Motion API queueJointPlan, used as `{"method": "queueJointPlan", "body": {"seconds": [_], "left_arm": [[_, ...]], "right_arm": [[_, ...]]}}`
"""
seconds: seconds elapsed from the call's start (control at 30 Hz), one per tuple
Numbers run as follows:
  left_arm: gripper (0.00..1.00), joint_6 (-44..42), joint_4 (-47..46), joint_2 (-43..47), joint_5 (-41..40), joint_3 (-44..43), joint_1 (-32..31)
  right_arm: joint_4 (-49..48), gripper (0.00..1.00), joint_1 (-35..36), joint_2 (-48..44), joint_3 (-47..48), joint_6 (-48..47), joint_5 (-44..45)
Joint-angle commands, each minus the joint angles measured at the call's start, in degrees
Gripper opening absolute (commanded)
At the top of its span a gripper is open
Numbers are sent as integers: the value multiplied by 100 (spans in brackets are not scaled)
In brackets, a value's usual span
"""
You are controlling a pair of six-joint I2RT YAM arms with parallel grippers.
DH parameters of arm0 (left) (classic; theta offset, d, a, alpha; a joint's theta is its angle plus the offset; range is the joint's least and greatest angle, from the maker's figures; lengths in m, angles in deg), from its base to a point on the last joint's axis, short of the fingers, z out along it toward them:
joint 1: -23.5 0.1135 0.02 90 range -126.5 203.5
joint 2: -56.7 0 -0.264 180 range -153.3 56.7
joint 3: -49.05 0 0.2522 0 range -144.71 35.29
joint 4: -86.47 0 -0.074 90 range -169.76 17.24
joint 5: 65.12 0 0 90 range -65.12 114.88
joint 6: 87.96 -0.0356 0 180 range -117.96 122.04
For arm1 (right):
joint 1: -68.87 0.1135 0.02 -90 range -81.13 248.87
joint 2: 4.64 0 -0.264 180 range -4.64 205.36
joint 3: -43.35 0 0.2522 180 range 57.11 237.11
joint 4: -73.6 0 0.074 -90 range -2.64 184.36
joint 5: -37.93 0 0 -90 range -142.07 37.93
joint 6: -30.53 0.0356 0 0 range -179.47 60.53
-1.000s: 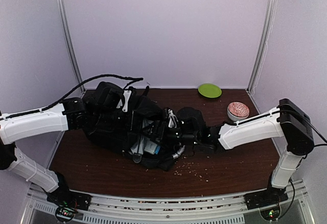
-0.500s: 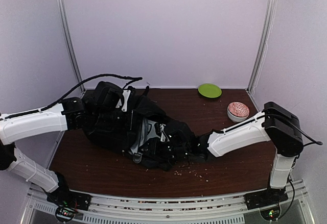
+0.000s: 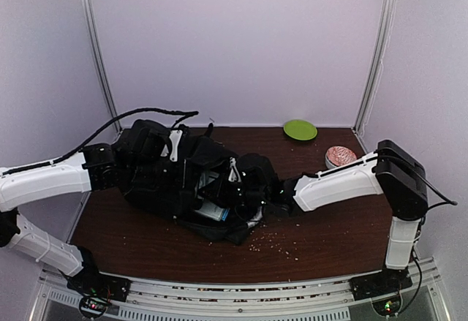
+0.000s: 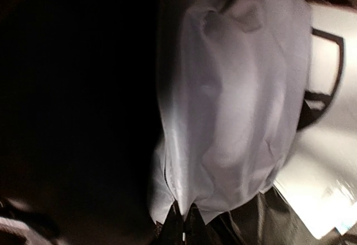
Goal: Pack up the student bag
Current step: Place the stationery in the student bag.
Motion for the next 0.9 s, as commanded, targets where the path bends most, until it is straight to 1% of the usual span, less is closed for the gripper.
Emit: {"method": "queueJointPlan", "body": {"seconds": [0.0,0.13,0.17,0.23,0.27,0.33,0.43,0.53,0.63,0.7,0.8,0.87], "left_arm": [[0,117,-851,322,696,21,-196],[0,87,-923,295,805,-12,-196],[0,85,-949,286,843,-7,-196],[0,74,-979,252,908,-4,-196],[0,71,-980,238,904,-3,-196],[0,69,-969,223,838,5,-196],[0,48,-905,230,636,-10,-196],[0,-7,-782,219,403,-75,-188],[0,-69,-590,164,173,-149,-187],[0,-108,-481,149,58,-165,-187],[0,-173,-331,203,-75,-146,-187],[0,-251,-217,297,-171,-100,-187]], "right_arm": [[-298,0,-93,424,629,-17,133],[-335,0,-63,958,718,263,1],[-331,2,-64,1057,713,319,-69],[-467,13,-64,1140,628,409,-216],[-598,21,-64,1105,525,452,-273],[-814,36,-63,898,259,484,-328],[-613,55,-44,386,-14,273,-382],[-103,66,-16,-205,-254,-62,-503],[355,71,-3,-730,-644,-331,-504],[699,72,0,-1146,-987,-566,-391],[1441,73,-1,-1852,-1500,-994,90],[1851,73,-32,-2294,-1806,-1214,653]]}}
